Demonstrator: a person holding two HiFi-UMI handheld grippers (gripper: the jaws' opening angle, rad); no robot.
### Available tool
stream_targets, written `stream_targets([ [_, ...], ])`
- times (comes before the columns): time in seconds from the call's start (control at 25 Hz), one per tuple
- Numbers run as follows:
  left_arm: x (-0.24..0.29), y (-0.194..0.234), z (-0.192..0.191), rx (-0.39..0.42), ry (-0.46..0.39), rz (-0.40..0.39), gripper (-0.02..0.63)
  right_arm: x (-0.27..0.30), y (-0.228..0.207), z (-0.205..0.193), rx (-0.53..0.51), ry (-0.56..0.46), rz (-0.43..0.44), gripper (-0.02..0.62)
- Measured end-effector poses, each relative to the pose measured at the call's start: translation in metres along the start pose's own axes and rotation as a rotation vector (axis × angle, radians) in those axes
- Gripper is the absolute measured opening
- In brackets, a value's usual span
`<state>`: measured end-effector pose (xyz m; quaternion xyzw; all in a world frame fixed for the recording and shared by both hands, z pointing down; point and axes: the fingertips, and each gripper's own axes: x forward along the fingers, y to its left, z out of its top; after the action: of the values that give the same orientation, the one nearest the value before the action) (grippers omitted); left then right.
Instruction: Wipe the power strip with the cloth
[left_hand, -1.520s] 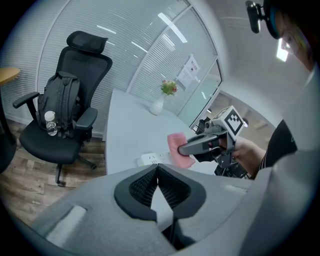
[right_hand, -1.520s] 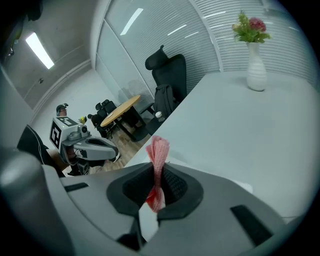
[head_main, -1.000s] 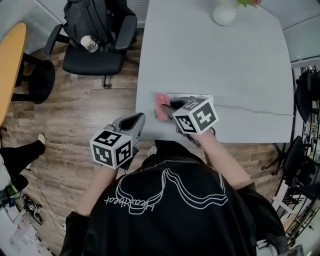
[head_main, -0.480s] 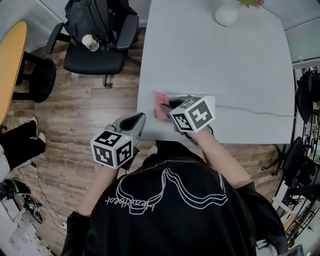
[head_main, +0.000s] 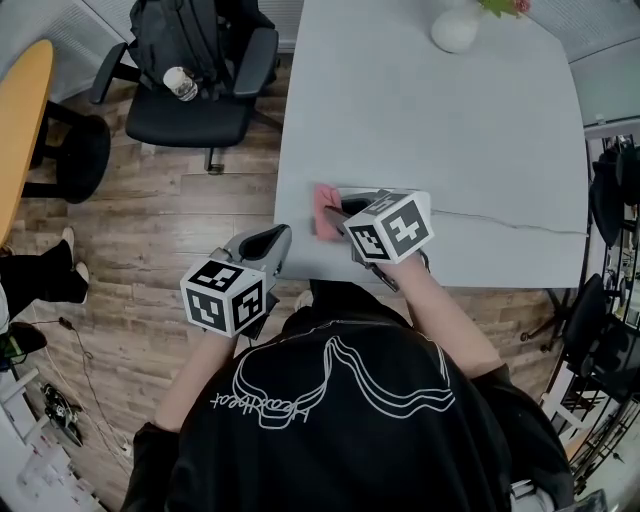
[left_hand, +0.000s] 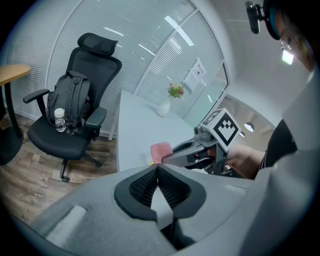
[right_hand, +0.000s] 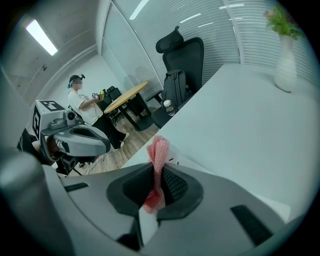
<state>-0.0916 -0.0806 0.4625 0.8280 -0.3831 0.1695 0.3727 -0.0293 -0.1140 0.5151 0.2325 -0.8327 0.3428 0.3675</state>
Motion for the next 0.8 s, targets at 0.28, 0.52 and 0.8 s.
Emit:
stream_targets([
  [0.28, 0.001, -0.004, -0.001, 0.005, 0.003, -0.005, 0.012, -0.010, -0.009, -0.006, 0.016, -0.004, -0.022, 0.038],
  [0.52, 0.005, -0.009, 0.000, 0.012, 0.007, -0.015, 0.012, -0.021, -0.022, -0.011, 0.036, -0.011, -0.054, 0.038],
  [0.8, 0.012, -0.018, -0.003, 0.026, 0.021, -0.035, 0.012, -0.036, -0.037, -0.022, 0.071, -0.027, -0.084, 0.038],
])
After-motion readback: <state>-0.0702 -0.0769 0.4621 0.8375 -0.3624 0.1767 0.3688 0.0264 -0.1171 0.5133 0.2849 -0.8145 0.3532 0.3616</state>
